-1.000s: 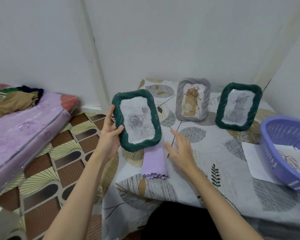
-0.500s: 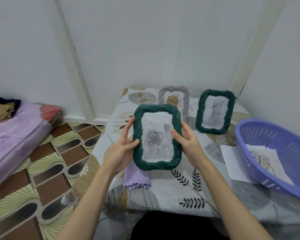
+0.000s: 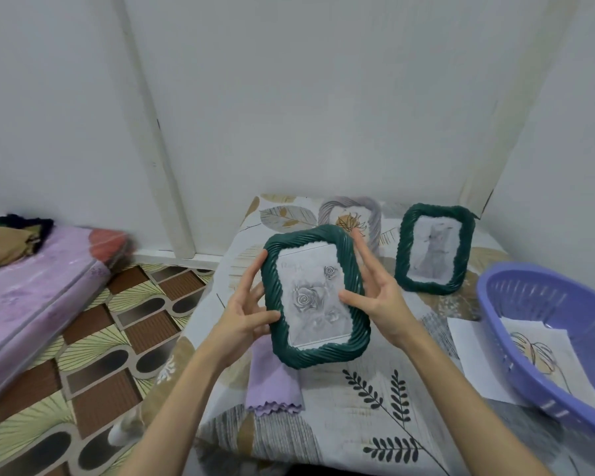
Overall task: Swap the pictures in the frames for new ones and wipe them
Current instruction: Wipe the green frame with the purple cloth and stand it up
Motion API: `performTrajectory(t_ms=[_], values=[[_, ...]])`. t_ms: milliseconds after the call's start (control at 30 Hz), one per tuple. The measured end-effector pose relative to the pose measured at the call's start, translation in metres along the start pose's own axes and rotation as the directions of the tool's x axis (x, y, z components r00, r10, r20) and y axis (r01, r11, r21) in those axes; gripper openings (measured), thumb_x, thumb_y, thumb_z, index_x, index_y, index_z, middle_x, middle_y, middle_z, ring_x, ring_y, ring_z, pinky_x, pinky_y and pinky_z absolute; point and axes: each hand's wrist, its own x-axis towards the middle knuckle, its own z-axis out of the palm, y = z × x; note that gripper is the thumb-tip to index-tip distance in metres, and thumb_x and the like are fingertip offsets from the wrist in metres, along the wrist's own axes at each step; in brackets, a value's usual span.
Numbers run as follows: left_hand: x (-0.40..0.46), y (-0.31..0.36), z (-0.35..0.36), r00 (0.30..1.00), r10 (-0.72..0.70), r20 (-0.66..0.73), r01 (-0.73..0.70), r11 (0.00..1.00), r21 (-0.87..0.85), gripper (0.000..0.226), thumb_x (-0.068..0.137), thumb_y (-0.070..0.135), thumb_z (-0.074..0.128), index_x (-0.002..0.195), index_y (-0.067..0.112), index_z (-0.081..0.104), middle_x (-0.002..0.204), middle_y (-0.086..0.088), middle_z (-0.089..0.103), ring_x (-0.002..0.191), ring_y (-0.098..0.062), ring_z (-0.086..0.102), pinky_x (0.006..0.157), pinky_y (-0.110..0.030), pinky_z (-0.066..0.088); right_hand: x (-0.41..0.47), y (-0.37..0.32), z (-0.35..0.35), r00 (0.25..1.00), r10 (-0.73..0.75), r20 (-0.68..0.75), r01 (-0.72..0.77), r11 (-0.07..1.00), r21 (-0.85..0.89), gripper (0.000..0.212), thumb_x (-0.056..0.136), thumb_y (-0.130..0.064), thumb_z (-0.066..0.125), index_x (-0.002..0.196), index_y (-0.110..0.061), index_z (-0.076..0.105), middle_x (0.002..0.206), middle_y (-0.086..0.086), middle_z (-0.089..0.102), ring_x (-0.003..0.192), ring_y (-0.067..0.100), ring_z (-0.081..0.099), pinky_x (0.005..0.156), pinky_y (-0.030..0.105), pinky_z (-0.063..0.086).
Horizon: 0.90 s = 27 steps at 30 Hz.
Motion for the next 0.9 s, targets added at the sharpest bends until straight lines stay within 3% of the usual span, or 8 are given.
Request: performTrajectory(t_ms=[67, 200, 400, 533, 700, 900], values=[[0.007, 0.005, -0.015, 1.000, 0.019, -0.007, -0.019, 0.999, 0.026, 0.092, 0.078, -0.020, 0.052, 0.137, 0.047, 0.033, 0.136, 0.000, 0.051, 0.094, -0.016, 0.063, 0.060, -0.028, 0.054, 0.021, 0.001, 0.006, 0.999, 0.008, 0.034, -0.008, 1.000, 0.012, 0.088, 0.076, 0.022, 0.057, 0.140, -0.032, 0.029, 0.143, -0.028, 0.030, 0.134, -0.011, 0.026, 0.108, 0.011, 0.025], [0.038, 0.017, -0.047, 0.996, 0.052, -0.077, -0.051, 0.999, 0.018, 0.094, 0.078, -0.028, 0.044, 0.135, 0.046, 0.036, 0.134, -0.002, 0.054, 0.098, -0.025, 0.060, 0.068, -0.036, 0.055, 0.074, 0.008, 0.019, 0.998, -0.019, 0.064, 0.017, 1.000, 0.025, 0.085, 0.075, 0.021, 0.057, 0.133, -0.037, 0.036, 0.140, -0.025, 0.036, 0.134, -0.006, 0.030, 0.111, 0.017, 0.025], [0.104, 0.018, -0.078, 0.974, 0.123, -0.192, -0.110, 0.991, 0.074, 0.091, 0.068, -0.022, 0.049, 0.129, 0.045, 0.042, 0.129, -0.006, 0.054, 0.098, -0.024, 0.062, 0.062, -0.036, 0.056, 0.154, 0.044, 0.026, 1.000, -0.005, -0.021, 0.008, 0.993, 0.119, 0.086, 0.069, 0.028, 0.049, 0.126, -0.036, 0.049, 0.136, -0.018, 0.047, 0.133, 0.005, 0.038, 0.111, 0.033, 0.034], [0.138, 0.008, -0.095, 0.948, 0.143, -0.284, -0.115, 0.987, 0.114, 0.091, 0.074, -0.030, 0.039, 0.126, 0.045, 0.044, 0.125, -0.007, 0.054, 0.100, -0.024, 0.063, 0.060, -0.035, 0.056, 0.190, 0.071, 0.036, 0.991, -0.009, -0.130, 0.028, 0.989, 0.142, 0.086, 0.066, 0.030, 0.045, 0.126, -0.031, 0.050, 0.134, -0.013, 0.051, 0.123, -0.005, 0.046, 0.100, 0.018, 0.042], [0.157, -0.002, -0.121, 0.924, 0.164, -0.346, -0.128, 0.984, 0.123, 0.091, 0.074, -0.029, 0.039, 0.126, 0.046, 0.046, 0.125, -0.008, 0.053, 0.106, -0.026, 0.060, 0.069, -0.042, 0.057, 0.222, 0.096, 0.051, 0.991, -0.047, -0.122, 0.063, 0.989, 0.134, 0.084, 0.069, 0.029, 0.042, 0.127, -0.030, 0.047, 0.129, -0.017, 0.052, 0.125, -0.004, 0.044, 0.107, 0.025, 0.038], [0.170, -0.012, -0.129, 0.913, 0.185, -0.363, -0.135, 0.978, 0.158, 0.091, 0.074, -0.029, 0.040, 0.125, 0.045, 0.047, 0.123, -0.001, 0.056, 0.110, -0.022, 0.061, 0.081, -0.054, 0.054, 0.237, 0.121, 0.055, 0.977, -0.056, -0.206, 0.088, 0.985, 0.147, 0.078, 0.069, 0.028, 0.044, 0.129, -0.021, 0.048, 0.121, -0.020, 0.055, 0.121, -0.002, 0.048, 0.101, 0.016, 0.040]])
